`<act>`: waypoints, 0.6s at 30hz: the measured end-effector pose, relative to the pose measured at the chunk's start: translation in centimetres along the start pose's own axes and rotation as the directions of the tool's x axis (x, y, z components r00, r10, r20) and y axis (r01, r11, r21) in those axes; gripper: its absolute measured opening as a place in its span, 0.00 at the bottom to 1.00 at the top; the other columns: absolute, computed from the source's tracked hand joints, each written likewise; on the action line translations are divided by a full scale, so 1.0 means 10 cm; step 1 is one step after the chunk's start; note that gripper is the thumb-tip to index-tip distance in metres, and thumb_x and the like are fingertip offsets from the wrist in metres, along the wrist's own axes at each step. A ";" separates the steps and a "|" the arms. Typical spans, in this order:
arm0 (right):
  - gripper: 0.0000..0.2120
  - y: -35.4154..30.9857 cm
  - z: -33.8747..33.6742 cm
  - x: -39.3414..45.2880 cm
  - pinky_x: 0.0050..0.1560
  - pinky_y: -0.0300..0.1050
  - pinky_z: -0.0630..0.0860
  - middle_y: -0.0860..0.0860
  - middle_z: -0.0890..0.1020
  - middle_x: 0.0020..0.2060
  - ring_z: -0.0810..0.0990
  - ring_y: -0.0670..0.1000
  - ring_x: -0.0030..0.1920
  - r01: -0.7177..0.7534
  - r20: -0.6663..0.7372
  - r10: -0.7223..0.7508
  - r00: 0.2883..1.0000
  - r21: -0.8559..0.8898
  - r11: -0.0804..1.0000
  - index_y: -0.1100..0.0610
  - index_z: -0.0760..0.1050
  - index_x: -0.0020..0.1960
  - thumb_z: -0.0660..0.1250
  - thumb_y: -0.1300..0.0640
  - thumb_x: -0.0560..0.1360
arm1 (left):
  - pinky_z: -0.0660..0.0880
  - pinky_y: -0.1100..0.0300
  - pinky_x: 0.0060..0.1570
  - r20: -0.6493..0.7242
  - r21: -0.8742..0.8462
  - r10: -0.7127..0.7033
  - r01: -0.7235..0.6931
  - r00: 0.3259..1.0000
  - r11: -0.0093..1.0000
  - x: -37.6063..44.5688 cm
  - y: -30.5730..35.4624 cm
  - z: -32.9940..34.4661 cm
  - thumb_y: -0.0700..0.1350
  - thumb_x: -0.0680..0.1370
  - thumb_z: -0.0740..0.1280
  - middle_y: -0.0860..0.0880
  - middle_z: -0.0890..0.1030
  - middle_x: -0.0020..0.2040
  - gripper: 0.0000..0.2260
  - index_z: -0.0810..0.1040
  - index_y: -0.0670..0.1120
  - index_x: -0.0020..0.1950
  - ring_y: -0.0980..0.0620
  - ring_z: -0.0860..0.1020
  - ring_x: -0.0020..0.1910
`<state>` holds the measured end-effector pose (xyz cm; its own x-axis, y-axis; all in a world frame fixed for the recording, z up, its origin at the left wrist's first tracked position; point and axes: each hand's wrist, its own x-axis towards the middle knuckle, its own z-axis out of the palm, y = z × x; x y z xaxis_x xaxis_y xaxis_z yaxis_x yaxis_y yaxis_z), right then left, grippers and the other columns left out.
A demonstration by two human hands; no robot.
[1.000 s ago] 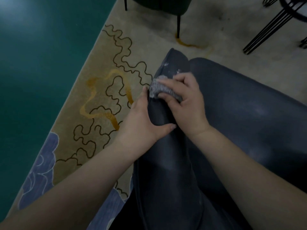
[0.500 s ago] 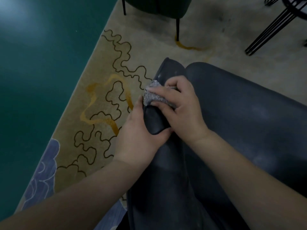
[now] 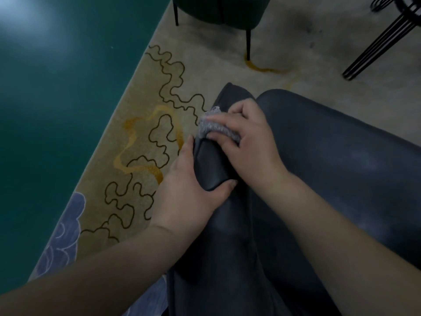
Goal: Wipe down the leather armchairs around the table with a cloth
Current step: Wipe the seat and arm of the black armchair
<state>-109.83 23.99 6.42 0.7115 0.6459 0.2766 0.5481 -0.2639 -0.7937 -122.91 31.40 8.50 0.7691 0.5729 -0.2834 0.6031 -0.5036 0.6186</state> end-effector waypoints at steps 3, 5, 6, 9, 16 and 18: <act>0.10 0.12 -0.04 0.40 0.51 0.35 0.68 0.50 0.69 0.44 0.70 0.48 0.47 -0.080 0.003 0.080 0.997 -0.059 0.995 0.50 0.81 0.54 0.69 0.54 0.73 | 0.66 0.64 0.61 -0.008 -0.004 -0.012 0.012 1.000 1.000 -0.02 0.00 -0.01 0.68 0.62 0.72 0.56 0.67 0.73 0.50 0.52 0.57 0.78 0.57 0.68 0.69; 0.09 0.21 -0.09 0.69 0.54 0.39 0.69 0.49 0.67 0.46 0.71 0.49 0.49 -0.211 0.013 0.212 0.977 -0.062 0.975 0.50 0.80 0.55 0.68 0.53 0.75 | 0.69 0.60 0.64 -0.008 -0.018 -0.019 0.019 1.000 1.000 -0.03 -0.01 -0.01 0.68 0.62 0.72 0.57 0.67 0.73 0.50 0.51 0.58 0.78 0.57 0.68 0.69; 0.08 0.24 -0.10 0.78 0.54 0.39 0.68 0.49 0.67 0.47 0.71 0.49 0.50 -0.248 0.031 0.251 0.967 -0.071 0.966 0.49 0.80 0.54 0.67 0.52 0.75 | 0.70 0.57 0.66 -0.006 -0.026 -0.019 0.019 1.000 0.999 -0.03 -0.01 -0.01 0.68 0.62 0.72 0.57 0.67 0.73 0.50 0.51 0.58 0.78 0.57 0.68 0.69; 0.06 0.16 -0.11 0.71 0.46 0.33 0.64 0.46 0.66 0.45 0.69 0.43 0.44 -0.226 0.112 0.235 0.966 -0.085 0.970 0.48 0.80 0.51 0.68 0.51 0.74 | 0.69 0.58 0.65 -0.002 -0.038 -0.018 0.018 1.000 0.999 -0.01 -0.01 -0.01 0.67 0.62 0.72 0.57 0.67 0.73 0.49 0.52 0.58 0.78 0.57 0.68 0.69; 0.08 0.06 -0.04 0.51 0.49 0.32 0.68 0.48 0.68 0.44 0.71 0.47 0.46 -0.144 0.102 0.146 0.984 -0.020 0.989 0.51 0.82 0.52 0.70 0.55 0.73 | 0.65 0.65 0.59 -0.005 -0.030 -0.039 0.038 0.999 0.999 -0.01 -0.01 0.02 0.69 0.61 0.70 0.56 0.67 0.73 0.50 0.51 0.58 0.78 0.57 0.68 0.68; 0.08 0.15 -0.03 0.65 0.49 0.24 0.65 0.47 0.67 0.45 0.72 0.44 0.47 -0.271 0.019 0.270 0.963 0.031 0.962 0.51 0.81 0.54 0.68 0.55 0.75 | 0.65 0.65 0.59 -0.009 -0.030 -0.039 0.039 0.999 0.999 -0.02 -0.02 0.02 0.69 0.62 0.71 0.56 0.67 0.73 0.50 0.50 0.59 0.78 0.57 0.68 0.68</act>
<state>-104.21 27.61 7.18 0.8247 0.5640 0.0416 0.3213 -0.4068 -0.8551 -123.11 31.29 8.30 0.7427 0.5982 -0.3007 0.6261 -0.4614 0.6286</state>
